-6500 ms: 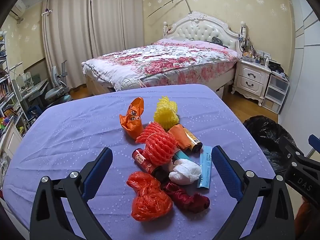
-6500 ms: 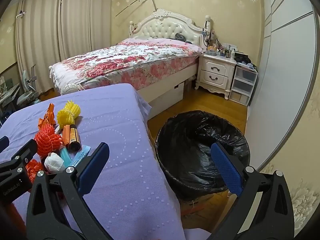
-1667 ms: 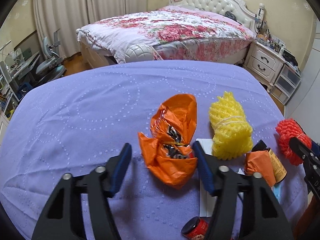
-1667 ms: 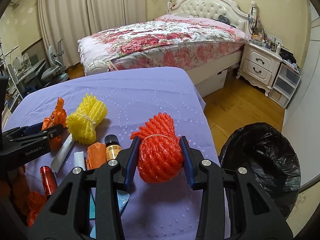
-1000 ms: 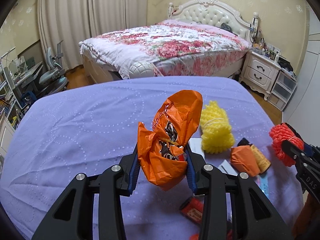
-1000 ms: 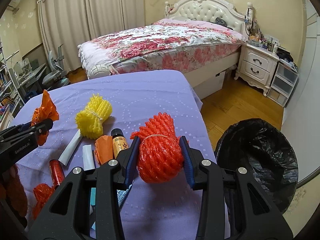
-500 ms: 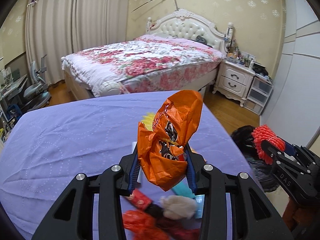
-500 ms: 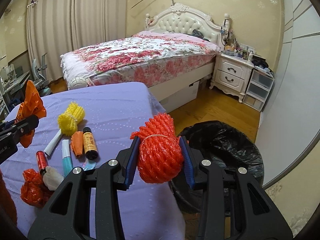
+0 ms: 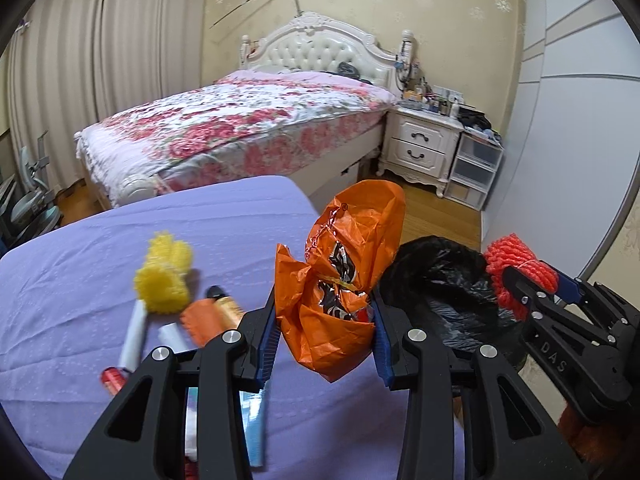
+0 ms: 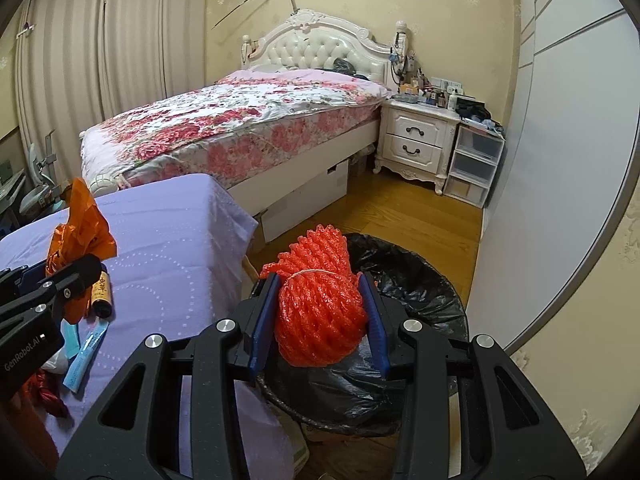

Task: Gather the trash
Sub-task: 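Carry the red mesh net over the black bin with the right tool, then open both tools to drop the net and snack bag into the bin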

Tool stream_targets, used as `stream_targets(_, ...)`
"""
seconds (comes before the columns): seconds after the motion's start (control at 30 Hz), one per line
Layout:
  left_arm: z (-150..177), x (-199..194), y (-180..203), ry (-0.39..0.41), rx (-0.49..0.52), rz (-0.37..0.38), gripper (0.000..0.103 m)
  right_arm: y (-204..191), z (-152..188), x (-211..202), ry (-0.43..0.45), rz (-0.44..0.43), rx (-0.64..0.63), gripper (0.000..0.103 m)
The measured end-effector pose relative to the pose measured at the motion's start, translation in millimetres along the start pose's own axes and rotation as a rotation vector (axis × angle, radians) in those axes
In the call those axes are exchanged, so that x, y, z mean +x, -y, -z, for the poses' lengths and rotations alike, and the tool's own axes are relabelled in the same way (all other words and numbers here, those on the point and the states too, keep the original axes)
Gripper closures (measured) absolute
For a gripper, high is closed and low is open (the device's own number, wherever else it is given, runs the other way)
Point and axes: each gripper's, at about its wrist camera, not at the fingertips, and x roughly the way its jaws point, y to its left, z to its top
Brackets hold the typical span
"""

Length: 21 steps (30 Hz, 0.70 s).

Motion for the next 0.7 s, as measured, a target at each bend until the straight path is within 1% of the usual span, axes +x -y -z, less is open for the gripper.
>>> stream_targets(0.2,0,27,29,-0.018,0.057,0.017,0.063,25,5,16,-0.017,0.033,0.058,0.064)
stream_targets(0.43,-5,53,46,-0.051,0.091,0.024,0.063,45,5,33,-0.031,0.058,0.109,0.064)
stream_targets(0.7,-8,77,62,-0.074,0.120,0.029,0.061,57,6,48,-0.051,0.069,0.139,0.064)
